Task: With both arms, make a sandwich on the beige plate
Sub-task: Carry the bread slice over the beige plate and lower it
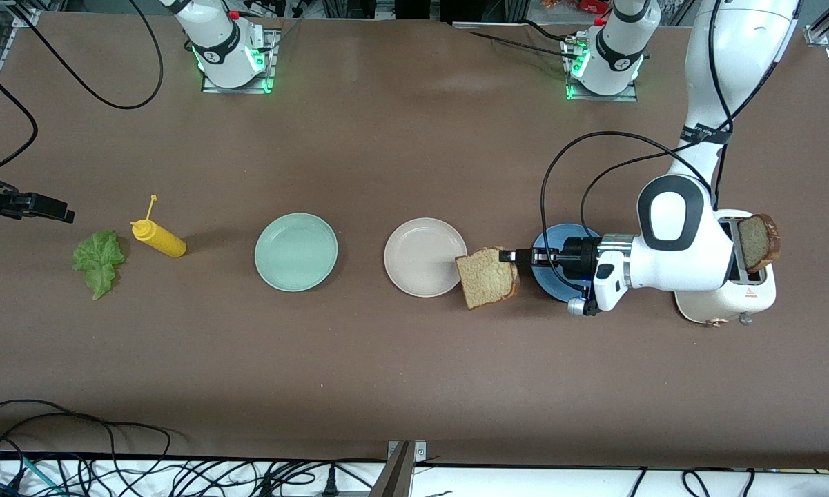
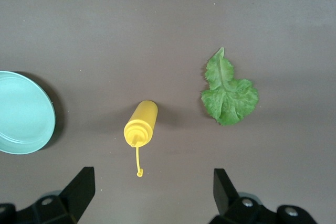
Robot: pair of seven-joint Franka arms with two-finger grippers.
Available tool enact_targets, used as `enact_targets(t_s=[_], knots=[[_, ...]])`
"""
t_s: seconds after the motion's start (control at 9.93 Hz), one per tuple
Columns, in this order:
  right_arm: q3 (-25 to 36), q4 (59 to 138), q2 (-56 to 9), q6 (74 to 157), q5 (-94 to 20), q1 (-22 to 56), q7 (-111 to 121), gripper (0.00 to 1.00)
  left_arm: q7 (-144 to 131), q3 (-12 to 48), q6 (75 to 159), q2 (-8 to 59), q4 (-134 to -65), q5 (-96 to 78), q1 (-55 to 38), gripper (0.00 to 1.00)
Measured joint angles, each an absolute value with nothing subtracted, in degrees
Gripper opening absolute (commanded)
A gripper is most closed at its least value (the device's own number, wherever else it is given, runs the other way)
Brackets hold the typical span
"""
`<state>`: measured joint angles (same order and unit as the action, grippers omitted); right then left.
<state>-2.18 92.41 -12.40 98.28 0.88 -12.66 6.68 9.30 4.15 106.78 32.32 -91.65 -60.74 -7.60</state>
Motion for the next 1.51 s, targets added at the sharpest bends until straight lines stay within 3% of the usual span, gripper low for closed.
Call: enact_targets(t_s=[0.5,1.01,1.51], knots=[[-2.18,92.41,-12.41,98.28,0.88,-12.66,6.68,1.00,16.70,4.31,107.28,33.25,-91.59,-66.94,-8.21,0.00],[-2.18,92.41,-12.41,98.28,0.88,-12.66,6.68,1.00,31.47,4.62,115.64,38.42,-91.62,-75.73,-13.85,0.00],[-2.18,92.41,-12.41,98.28,0.88,-12.66,6.68,1.00,34.61,4.62,118.90,38.96,-94.36,-75.91,-16.65,0.00]])
